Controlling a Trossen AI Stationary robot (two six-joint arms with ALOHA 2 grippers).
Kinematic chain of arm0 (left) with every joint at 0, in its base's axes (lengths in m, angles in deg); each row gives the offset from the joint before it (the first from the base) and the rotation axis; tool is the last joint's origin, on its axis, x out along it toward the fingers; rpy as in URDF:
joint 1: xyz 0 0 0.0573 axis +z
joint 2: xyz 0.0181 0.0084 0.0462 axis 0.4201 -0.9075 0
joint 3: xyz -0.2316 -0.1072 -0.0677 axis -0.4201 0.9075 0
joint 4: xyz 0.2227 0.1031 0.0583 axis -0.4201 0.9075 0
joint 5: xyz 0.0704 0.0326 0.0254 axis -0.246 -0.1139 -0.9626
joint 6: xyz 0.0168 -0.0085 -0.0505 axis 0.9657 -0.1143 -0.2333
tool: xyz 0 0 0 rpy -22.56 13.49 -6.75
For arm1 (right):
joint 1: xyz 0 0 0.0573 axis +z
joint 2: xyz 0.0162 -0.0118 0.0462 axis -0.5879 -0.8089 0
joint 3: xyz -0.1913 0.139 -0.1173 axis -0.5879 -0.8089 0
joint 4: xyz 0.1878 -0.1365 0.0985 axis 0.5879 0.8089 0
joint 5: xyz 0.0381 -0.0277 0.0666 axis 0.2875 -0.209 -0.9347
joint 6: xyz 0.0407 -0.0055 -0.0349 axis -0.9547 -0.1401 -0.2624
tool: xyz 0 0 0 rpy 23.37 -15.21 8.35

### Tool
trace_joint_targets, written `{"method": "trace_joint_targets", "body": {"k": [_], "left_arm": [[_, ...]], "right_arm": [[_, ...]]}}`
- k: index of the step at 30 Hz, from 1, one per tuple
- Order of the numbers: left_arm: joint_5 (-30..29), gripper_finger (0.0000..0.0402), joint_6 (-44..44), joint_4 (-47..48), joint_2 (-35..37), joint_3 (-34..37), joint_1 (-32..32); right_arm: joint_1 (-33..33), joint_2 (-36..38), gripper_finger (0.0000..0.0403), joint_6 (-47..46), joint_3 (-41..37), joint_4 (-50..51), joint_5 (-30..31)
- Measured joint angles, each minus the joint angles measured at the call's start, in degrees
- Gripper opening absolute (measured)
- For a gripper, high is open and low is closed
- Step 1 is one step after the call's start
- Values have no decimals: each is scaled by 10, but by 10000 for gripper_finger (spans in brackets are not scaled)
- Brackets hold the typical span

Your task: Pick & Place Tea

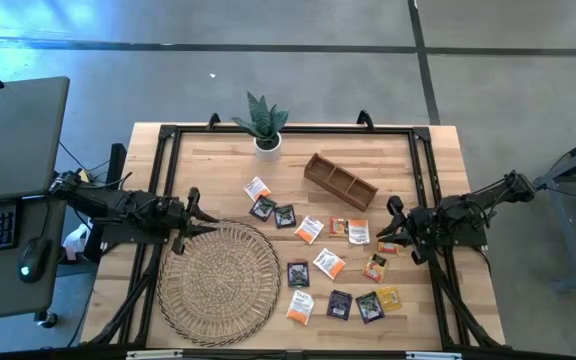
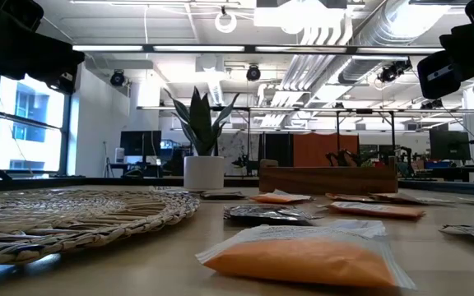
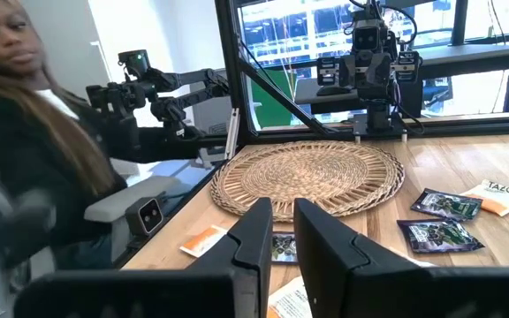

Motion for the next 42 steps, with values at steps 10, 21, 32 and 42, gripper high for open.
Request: {"method": "trace_joint_targets", "body": {"k": [10,21,32,42], "left_arm": [[0,91,0,0,0,0,0],[0,92,0,0,0,0,0],[0,91,0,0,0,0,0],[0,91,0,-15,0,0,0]], "right_arm": [[0,0,51,0,0,0,0],[0,0,49,0,0,0,0],[0,0,48,0,0,0,0],[0,0,49,0,0,0,0]]}}
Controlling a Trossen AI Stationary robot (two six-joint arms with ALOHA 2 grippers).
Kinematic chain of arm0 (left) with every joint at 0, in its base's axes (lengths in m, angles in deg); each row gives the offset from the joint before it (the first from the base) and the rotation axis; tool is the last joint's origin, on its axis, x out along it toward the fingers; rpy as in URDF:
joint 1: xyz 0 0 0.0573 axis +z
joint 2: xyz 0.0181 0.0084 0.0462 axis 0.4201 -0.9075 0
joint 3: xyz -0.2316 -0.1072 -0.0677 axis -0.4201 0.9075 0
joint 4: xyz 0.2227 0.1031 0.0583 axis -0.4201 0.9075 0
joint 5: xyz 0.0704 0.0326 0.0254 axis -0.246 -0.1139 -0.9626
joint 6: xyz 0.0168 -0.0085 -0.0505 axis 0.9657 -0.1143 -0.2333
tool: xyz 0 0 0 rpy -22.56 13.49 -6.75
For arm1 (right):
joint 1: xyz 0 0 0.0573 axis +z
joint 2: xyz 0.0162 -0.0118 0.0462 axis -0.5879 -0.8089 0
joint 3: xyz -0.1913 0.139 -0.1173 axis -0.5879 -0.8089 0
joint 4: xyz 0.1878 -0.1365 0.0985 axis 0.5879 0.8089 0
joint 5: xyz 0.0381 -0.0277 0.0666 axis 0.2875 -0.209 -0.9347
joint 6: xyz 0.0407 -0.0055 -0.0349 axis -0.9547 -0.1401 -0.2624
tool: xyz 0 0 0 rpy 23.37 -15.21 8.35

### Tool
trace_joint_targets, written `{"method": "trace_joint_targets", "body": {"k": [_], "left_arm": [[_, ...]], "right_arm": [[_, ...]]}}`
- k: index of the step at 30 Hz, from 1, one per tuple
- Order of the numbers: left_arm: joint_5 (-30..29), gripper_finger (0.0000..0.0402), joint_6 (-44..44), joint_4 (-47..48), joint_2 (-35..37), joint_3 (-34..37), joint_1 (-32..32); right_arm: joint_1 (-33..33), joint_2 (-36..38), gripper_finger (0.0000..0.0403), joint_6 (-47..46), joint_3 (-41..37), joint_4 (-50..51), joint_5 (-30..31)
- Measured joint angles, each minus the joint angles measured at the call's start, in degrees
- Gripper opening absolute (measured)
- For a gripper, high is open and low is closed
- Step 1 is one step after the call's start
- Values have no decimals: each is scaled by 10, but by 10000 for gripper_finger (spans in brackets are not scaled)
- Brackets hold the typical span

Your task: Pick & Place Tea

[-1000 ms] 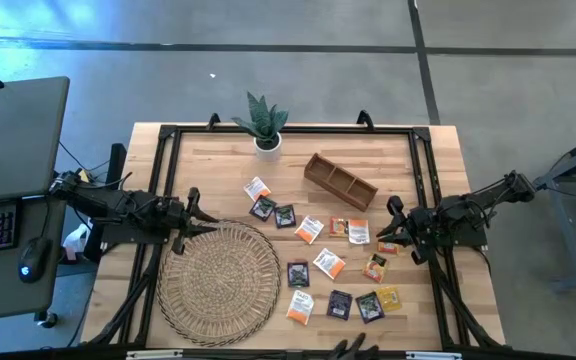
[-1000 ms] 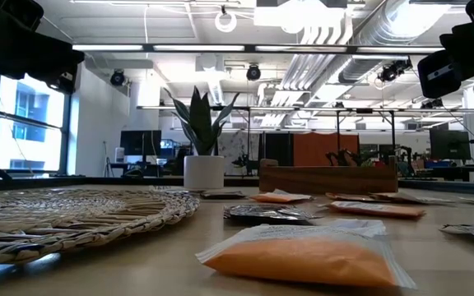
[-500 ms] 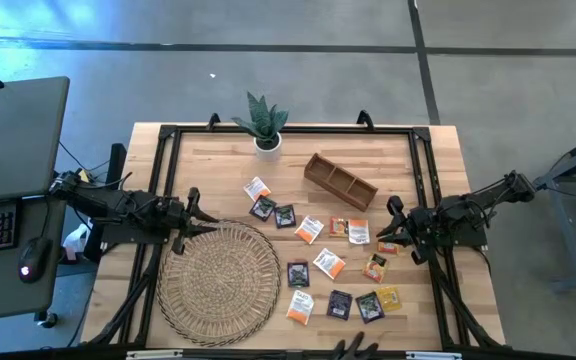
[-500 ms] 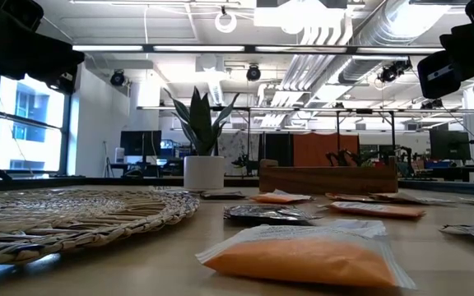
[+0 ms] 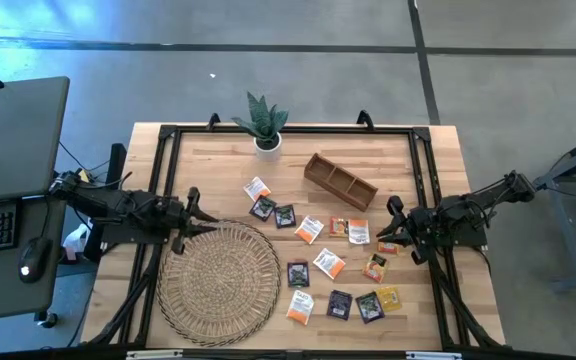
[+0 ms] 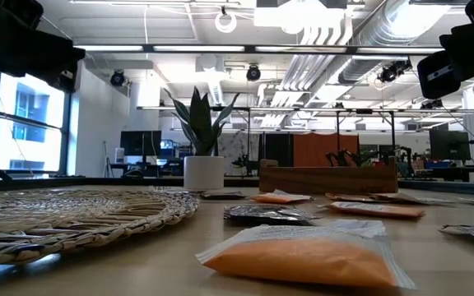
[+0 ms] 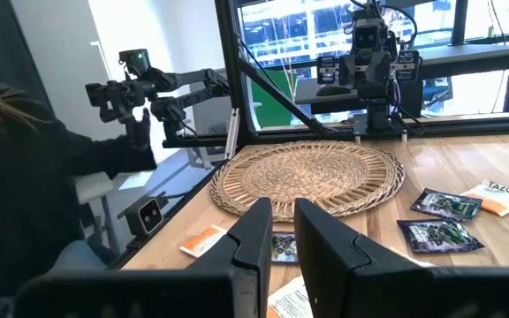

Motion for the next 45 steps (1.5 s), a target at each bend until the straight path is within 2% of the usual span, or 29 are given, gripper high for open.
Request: {"method": "trace_joint_targets", "body": {"k": [6,8,13,19,30,36,42,45], "left_arm": [[-2,91,19,-3,0,-1,0],[-23,91,38,-4,0,-1,0],[-34,91,27,0,0,-1,0],[-24,91,29,-2,0,-1,0],[-115,91,-2,-15,0,-1,0],[-135,91,3,-62,-1,-1,0],[-154,91,35,-114,-1,-1,0],[-161,91,35,-117,-1,-1,0]], "right_arm": [[0,0,50,0,0,0,0],[0,0,51,0,0,0,0],[0,0,52,1,0,-2,4],[0,0,47,-58,0,-86,54],[0,0,52,149,0,-204,146],[0,0,43,152,2,-250,175],[0,-23,77,167,80,-202,176],[0,-76,105,170,143,-128,236]]}}
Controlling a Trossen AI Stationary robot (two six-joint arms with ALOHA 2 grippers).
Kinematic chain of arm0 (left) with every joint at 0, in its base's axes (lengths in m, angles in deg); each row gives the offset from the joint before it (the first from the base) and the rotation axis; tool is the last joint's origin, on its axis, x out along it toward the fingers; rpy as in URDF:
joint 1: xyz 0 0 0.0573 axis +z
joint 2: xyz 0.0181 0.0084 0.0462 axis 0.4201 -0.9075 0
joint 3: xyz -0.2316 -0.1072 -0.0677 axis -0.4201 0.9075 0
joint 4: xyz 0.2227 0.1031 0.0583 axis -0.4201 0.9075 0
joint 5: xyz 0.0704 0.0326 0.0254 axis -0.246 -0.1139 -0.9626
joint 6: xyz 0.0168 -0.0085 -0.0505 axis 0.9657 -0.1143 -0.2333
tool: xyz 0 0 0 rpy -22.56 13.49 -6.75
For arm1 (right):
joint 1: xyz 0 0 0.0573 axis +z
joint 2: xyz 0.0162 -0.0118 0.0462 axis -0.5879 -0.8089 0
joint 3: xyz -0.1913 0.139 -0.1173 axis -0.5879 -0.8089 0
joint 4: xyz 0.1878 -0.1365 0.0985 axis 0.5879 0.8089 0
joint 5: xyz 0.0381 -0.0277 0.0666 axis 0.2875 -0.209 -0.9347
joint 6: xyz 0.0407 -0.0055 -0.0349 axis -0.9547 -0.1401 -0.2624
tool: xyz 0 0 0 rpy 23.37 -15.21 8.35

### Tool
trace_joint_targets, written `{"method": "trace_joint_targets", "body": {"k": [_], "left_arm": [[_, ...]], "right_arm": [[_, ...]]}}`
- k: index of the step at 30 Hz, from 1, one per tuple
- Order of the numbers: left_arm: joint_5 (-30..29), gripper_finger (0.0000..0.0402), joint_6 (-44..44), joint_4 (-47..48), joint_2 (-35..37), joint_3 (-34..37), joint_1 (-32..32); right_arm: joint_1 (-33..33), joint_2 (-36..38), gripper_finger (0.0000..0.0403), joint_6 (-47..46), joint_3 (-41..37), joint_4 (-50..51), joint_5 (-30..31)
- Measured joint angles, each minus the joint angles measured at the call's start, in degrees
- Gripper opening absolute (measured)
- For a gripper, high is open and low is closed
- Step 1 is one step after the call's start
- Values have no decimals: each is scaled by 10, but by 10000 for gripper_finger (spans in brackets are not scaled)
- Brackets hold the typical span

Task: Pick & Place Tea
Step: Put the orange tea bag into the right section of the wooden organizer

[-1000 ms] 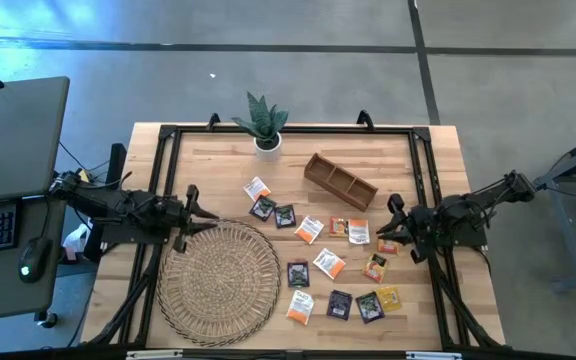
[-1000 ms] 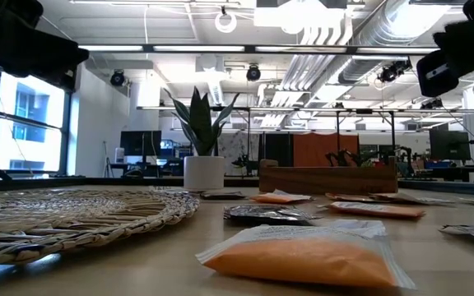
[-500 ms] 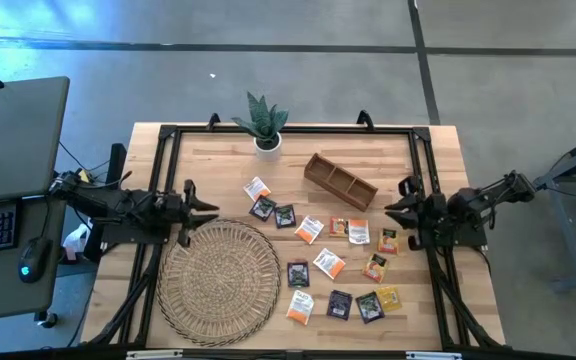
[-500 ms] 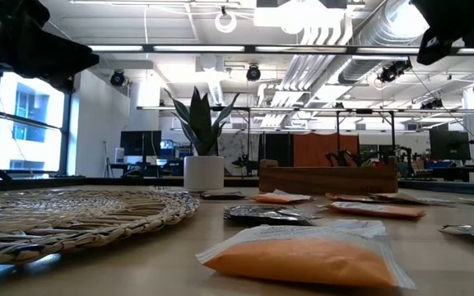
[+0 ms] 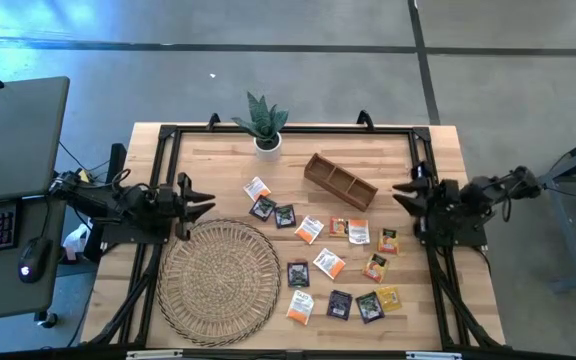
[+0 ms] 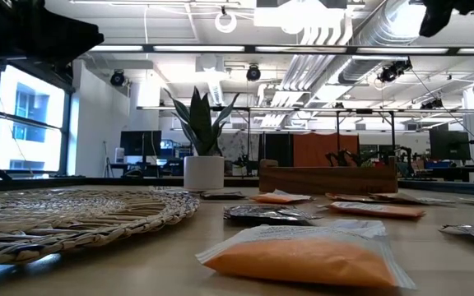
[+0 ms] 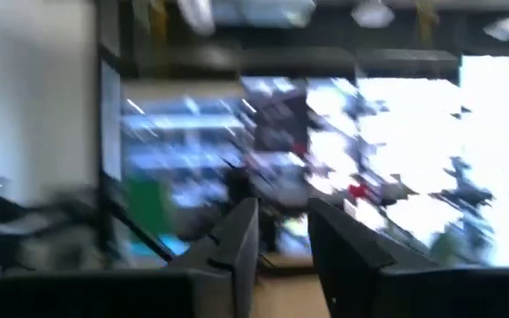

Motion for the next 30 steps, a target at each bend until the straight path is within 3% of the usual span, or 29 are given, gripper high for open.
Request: {"method": "trace_joint_targets", "body": {"k": [3,5,11,18,22,30], "left_arm": [[-5,91,0,0,0,0,0],[-11,91,-3,2,0,0,0],[-14,91,-4,7,0,0,0],[-14,91,-4,12,0,0,0],[-8,91,-5,13,0,0,0],[-6,91,-5,13,0,0,0]], "right_arm": [[0,-78,130,-29,68,138,69],[0,-140,143,-99,108,246,64],[0,-312,161,-319,198,471,-49],[-7,-453,162,-520,225,696,-134],[-27,-516,163,-541,225,753,-162],[-86,-596,163,-541,225,739,-211]]}}
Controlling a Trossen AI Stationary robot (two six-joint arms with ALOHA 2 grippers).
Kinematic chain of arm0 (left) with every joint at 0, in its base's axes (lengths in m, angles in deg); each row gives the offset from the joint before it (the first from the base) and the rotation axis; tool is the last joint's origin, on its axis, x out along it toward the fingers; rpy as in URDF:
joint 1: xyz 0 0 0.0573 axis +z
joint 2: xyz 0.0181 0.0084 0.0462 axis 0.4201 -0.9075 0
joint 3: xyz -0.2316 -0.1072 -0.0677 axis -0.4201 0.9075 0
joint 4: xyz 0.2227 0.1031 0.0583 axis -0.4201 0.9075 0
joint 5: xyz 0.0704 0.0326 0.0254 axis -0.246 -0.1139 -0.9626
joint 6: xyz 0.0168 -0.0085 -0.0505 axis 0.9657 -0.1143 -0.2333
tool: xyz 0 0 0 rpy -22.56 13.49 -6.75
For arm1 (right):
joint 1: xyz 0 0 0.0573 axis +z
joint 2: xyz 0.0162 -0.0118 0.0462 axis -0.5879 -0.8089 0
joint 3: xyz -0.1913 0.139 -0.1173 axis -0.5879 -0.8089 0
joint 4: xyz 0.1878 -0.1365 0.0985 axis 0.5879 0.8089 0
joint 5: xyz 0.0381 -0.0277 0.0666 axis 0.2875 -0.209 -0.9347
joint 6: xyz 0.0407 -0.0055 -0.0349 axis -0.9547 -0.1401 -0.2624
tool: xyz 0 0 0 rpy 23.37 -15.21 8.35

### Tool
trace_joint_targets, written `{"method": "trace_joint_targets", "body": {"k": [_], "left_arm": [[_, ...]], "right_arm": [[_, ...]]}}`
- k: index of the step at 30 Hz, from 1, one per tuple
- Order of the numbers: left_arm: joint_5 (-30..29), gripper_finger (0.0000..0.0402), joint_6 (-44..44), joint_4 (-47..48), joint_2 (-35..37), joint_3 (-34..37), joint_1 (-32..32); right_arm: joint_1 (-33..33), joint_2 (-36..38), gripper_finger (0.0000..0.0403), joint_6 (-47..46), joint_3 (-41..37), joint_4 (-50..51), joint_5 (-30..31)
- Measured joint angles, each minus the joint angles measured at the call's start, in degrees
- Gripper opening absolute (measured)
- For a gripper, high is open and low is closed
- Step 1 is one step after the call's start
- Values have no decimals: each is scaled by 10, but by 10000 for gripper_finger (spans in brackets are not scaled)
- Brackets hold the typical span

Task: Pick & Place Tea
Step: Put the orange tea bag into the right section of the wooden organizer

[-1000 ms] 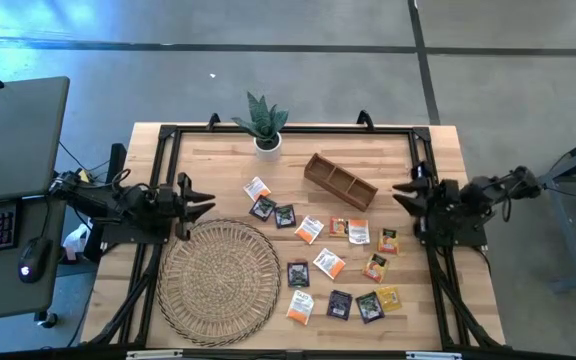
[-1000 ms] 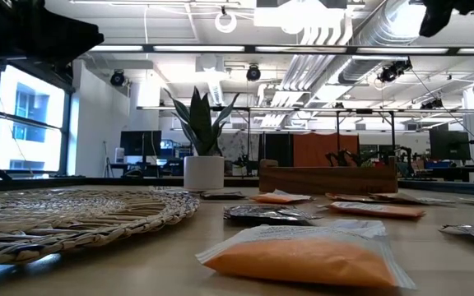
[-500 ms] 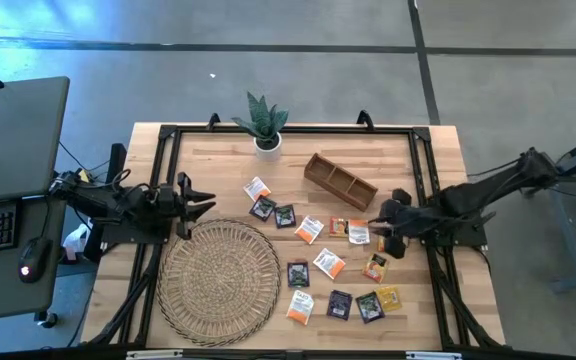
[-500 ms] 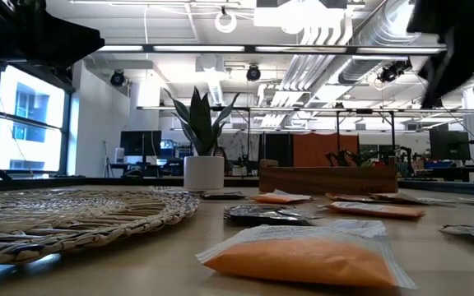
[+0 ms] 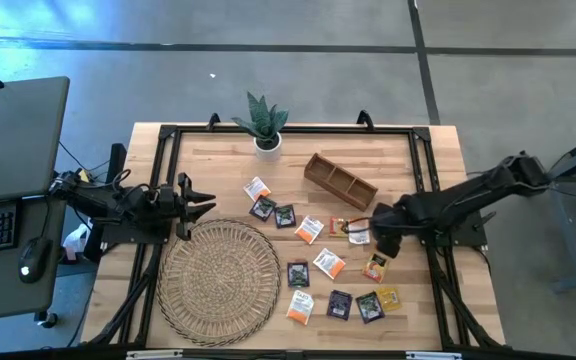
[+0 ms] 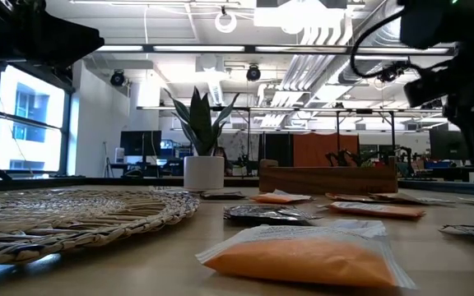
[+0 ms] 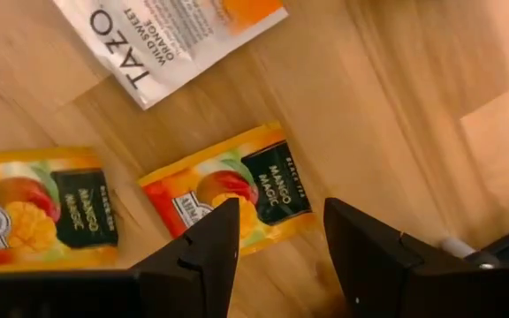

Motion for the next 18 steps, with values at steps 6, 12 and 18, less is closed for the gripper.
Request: {"method": "trace_joint_targets", "body": {"k": [6,12,18], "left_arm": [[0,91,0,0,0,0,0],[0,91,0,0,0,0,0],[0,91,0,2,0,0,0]], "right_arm": [[-38,-35,163,25,0,-19,-20],[-75,-68,163,26,0,-36,-20],[-91,-93,163,26,-44,-90,-51]]}}
